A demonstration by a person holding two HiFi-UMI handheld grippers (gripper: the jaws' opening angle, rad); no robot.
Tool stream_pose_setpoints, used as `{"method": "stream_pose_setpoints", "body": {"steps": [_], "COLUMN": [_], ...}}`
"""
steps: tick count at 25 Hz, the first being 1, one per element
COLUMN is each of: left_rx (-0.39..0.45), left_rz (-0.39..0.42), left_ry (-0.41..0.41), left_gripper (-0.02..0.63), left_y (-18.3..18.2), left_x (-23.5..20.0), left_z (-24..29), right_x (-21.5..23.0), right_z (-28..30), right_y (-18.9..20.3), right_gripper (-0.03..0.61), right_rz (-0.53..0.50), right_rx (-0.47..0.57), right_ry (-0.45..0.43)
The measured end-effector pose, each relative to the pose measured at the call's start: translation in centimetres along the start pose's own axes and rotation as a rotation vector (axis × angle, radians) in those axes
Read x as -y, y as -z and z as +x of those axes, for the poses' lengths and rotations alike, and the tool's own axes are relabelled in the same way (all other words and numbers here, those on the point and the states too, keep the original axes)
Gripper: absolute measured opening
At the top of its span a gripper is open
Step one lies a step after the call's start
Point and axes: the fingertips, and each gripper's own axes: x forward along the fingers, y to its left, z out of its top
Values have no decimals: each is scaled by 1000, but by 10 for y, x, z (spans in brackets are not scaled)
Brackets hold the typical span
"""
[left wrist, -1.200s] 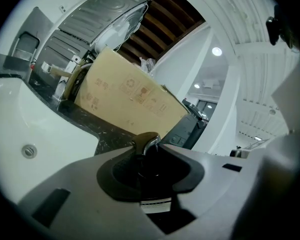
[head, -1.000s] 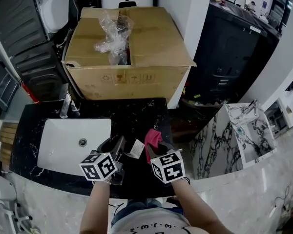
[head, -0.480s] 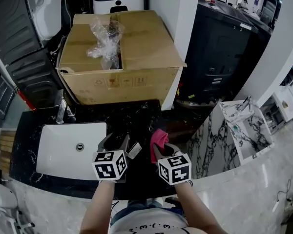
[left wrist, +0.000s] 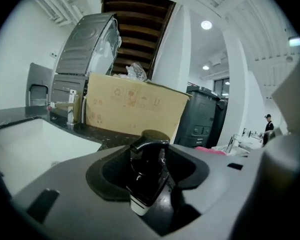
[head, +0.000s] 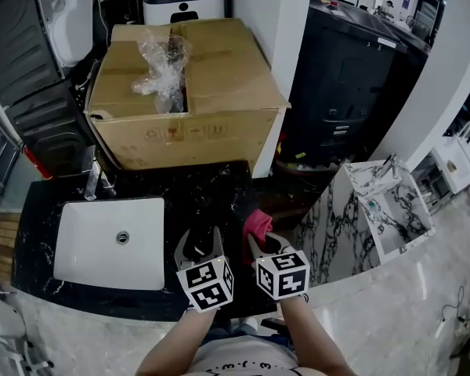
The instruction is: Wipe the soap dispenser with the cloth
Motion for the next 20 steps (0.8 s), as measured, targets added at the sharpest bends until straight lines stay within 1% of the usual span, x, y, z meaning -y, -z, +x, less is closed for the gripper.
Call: {"method": "stream_pose_setpoints", "body": {"steps": [4, 5, 6, 8, 10, 11, 13, 15, 16, 17, 18, 20], "left_rx": [25, 24, 20, 13, 14, 15, 17, 25, 26, 25, 24, 33], "left_rz": [-5, 3, 20, 78, 146, 172, 222, 301, 340, 364, 372, 346], "left_ry": [-78, -77, -58, 23, 151, 230, 418, 606, 668, 691, 674, 569], "left_gripper": [196, 193, 178, 173, 155, 138, 121, 115, 117, 118, 121, 123], "left_y": [-1, -1, -1, -2, -4, -5, -7, -7, -7, -8, -10, -15], "left_x": [-1, -1, -1, 0, 2, 1, 0, -2, -4, -8, -15, -30], "left_z": [1, 1, 2, 3, 5, 6, 6, 2, 0, -1, 0, 4], "right_x": [16, 20, 22, 26, 28, 28, 26, 22, 19, 17, 14, 9], "right_z": [-11, -13, -15, -17, -18, -17, -15, -13, -12, -11, -9, -7], "right_y": [7, 9, 11, 12, 11, 10, 8, 6, 6, 6, 5, 4], "right_gripper": [49, 49, 49, 49, 49, 49, 49, 49, 49, 49, 49, 49], "right_rz": [23, 29, 32, 38, 42, 42, 39, 32, 28, 24, 20, 13], "right_rx": [-7, -9, -11, -10, -8, -6, -3, -2, -2, -3, -4, -5], "right_ry": [31, 35, 39, 42, 41, 38, 28, 14, 7, -1, -8, -21]}}
